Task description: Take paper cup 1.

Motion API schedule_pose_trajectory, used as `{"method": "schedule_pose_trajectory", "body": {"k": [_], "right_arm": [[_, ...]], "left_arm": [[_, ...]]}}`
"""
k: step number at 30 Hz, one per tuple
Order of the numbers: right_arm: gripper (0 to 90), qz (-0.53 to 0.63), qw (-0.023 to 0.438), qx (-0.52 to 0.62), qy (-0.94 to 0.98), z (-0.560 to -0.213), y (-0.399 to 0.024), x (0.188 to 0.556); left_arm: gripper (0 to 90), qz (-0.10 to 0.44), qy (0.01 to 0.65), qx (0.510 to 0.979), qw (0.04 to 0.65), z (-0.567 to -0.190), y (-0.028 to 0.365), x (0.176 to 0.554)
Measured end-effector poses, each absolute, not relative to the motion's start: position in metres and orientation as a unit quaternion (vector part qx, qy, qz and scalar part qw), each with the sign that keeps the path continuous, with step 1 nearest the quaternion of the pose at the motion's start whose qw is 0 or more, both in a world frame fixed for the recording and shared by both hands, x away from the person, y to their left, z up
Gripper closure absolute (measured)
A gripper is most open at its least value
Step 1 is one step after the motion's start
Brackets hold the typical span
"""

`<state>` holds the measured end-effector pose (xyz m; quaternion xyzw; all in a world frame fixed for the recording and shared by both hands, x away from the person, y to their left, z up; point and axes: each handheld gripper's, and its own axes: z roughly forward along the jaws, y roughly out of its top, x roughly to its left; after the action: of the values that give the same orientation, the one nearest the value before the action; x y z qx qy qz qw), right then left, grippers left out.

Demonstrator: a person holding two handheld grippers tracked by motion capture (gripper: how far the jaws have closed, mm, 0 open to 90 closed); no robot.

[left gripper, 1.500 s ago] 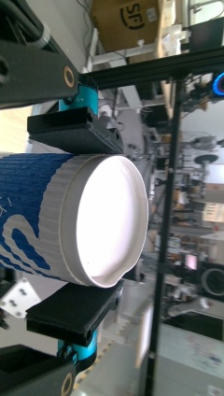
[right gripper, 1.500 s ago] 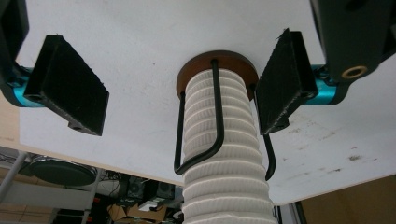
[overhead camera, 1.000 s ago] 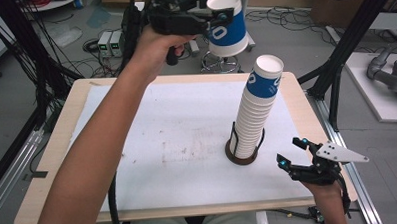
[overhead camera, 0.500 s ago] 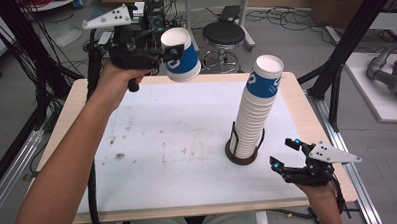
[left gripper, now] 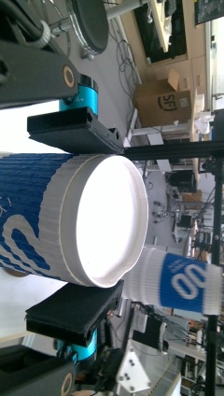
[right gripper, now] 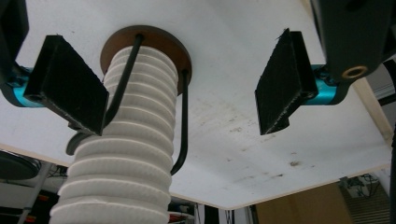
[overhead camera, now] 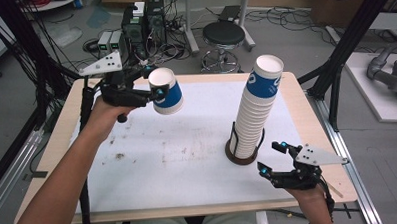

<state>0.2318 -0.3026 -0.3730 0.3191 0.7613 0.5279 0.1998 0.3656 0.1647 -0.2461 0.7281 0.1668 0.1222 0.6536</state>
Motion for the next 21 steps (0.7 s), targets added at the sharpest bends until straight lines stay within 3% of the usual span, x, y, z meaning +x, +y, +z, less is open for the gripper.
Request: {"method": "schedule_pose_trajectory", "body": {"k": [21], "right_arm": [[17.8, 0.54, 0.164, 0.283, 0.776, -0.377, -0.268, 0.237]], "left_arm": [[29.7, 0.121, 0.196, 0.736, 0.636, -0.338, 0.185, 0.321]]}}
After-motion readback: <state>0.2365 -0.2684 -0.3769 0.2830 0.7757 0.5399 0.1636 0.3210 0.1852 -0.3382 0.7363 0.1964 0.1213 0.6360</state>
